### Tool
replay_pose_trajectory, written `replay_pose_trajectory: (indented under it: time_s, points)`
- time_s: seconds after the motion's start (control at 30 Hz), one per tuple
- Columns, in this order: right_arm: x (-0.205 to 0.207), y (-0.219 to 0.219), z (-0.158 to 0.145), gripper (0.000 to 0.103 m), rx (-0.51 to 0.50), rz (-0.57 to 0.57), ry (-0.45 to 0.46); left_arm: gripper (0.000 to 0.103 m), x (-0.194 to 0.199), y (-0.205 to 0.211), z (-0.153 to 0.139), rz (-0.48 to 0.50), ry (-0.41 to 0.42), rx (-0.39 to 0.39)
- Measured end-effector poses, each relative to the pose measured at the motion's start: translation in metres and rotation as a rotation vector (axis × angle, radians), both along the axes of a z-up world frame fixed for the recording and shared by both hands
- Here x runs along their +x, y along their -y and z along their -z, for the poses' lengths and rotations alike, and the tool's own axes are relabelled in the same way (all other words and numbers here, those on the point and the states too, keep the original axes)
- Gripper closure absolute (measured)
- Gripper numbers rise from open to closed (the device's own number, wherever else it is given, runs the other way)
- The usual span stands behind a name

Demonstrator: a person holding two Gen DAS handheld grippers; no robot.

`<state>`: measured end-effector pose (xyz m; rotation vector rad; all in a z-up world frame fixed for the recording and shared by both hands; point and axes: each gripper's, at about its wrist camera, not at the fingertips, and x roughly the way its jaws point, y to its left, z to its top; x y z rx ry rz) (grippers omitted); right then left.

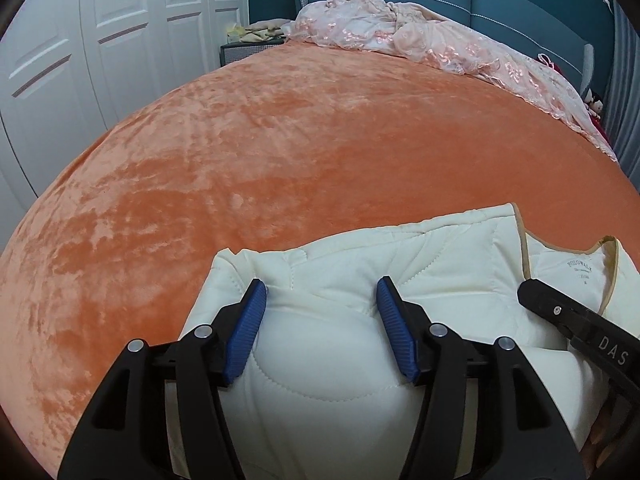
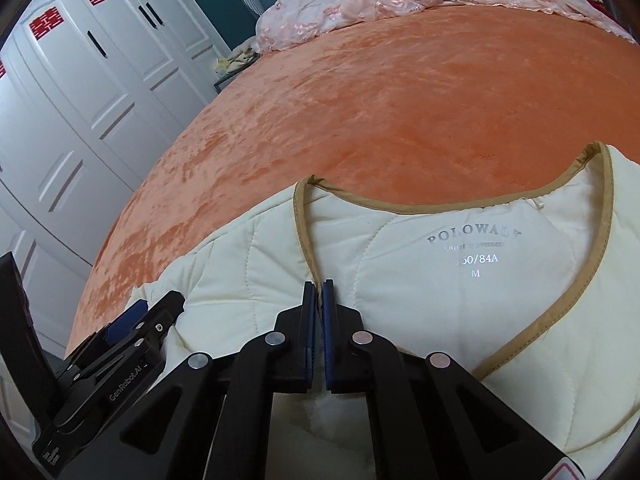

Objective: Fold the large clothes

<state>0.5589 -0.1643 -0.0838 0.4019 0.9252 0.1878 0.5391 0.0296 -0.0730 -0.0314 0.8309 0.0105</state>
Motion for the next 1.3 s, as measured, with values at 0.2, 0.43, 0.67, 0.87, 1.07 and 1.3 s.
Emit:
replay_pose_trajectory:
  time_s: [0.2,0.43,0.67,0.87,1.07,1.3]
  points:
    - [-0.014,0.023,-0.016,0.098,0.025,0.132,0.059,0.044,0.006,0.006,0.0,-0.009,-0.022,0.057]
    - [-0.068,0.145,-0.071,0.089,0.022,0.384,0.126,0.041,-0.009,0.024,-0.064,0.085,0.015,-0.05]
    - [-0.097,0.238,-0.037,0.09,0.079,0.513,-0.016,0.02,0.001,0.161,-0.085,0.402,-0.096,-0.216]
    - [-0.105,0.242,-0.015,0.097,0.084,0.454,-0.022,0.028,0.001,0.247,-0.039,0.459,-0.174,-0.061]
    - [-0.107,0.229,-0.012,0.097,0.038,0.443,0.022,0.029,0.0,0.247,-0.001,0.394,-0.15,-0.013]
    - [-0.104,0.218,-0.01,0.097,-0.042,0.423,0.036,0.029,-0.007,0.247,0.007,0.369,-0.074,0.022]
